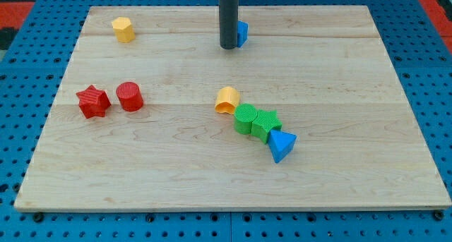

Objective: Point at the yellow heart

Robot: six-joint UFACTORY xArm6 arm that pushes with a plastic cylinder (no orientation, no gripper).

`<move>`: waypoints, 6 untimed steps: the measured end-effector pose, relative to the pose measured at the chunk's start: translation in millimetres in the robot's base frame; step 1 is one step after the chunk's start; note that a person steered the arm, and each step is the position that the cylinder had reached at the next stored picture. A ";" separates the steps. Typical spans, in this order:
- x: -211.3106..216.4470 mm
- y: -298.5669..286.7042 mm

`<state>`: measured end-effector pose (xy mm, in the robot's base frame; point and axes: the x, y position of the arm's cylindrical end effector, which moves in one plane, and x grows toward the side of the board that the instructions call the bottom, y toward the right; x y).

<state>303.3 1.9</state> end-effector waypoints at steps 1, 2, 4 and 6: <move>31.8 -3.9; 86.6 -13.8; 130.3 -96.9; 141.2 -38.3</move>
